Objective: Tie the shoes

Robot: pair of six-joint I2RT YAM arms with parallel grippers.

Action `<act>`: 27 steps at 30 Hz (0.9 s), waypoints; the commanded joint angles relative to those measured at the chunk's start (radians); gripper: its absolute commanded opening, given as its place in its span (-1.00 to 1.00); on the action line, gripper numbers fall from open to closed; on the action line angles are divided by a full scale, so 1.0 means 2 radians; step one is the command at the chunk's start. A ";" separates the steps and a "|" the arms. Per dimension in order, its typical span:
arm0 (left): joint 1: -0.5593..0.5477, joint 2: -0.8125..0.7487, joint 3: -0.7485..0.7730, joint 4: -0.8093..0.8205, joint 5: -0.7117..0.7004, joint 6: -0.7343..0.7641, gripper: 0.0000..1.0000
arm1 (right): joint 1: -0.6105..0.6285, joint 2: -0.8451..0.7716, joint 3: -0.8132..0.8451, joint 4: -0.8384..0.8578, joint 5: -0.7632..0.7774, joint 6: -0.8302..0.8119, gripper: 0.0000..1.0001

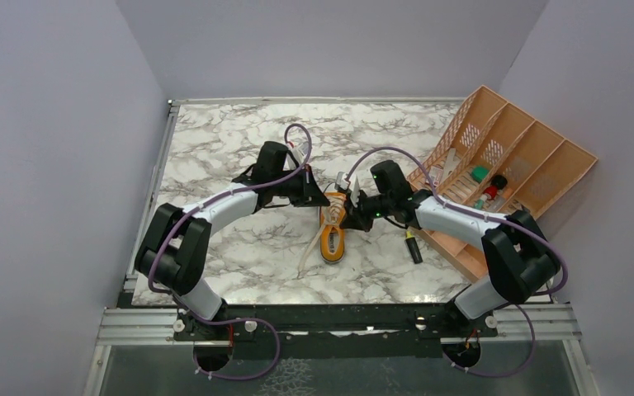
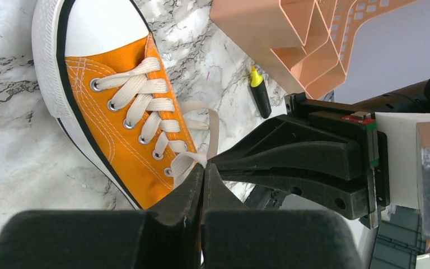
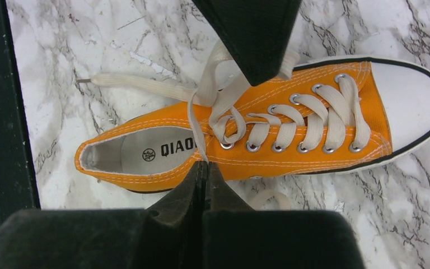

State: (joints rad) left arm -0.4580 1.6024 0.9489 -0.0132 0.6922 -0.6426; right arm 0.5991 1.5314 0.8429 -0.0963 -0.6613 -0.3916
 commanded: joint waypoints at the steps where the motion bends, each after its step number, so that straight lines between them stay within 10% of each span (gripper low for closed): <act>1: 0.003 -0.022 -0.006 -0.006 0.018 0.003 -1.00 | -0.001 -0.012 0.000 0.003 0.034 0.019 -0.99; 12: -0.012 -0.069 -0.049 -0.010 0.032 -0.008 -1.00 | -0.001 0.006 0.048 -0.093 -0.001 0.327 -0.99; 27: -0.023 -0.113 -0.104 -0.051 0.010 0.001 -1.00 | -0.001 0.027 0.058 -0.062 0.067 0.415 -0.99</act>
State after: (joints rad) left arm -0.4927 1.4105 0.7662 -0.0780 0.7174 -0.6662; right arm 0.5991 1.5566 0.9314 -0.2504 -0.5827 0.3889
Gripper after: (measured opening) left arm 0.003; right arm 0.013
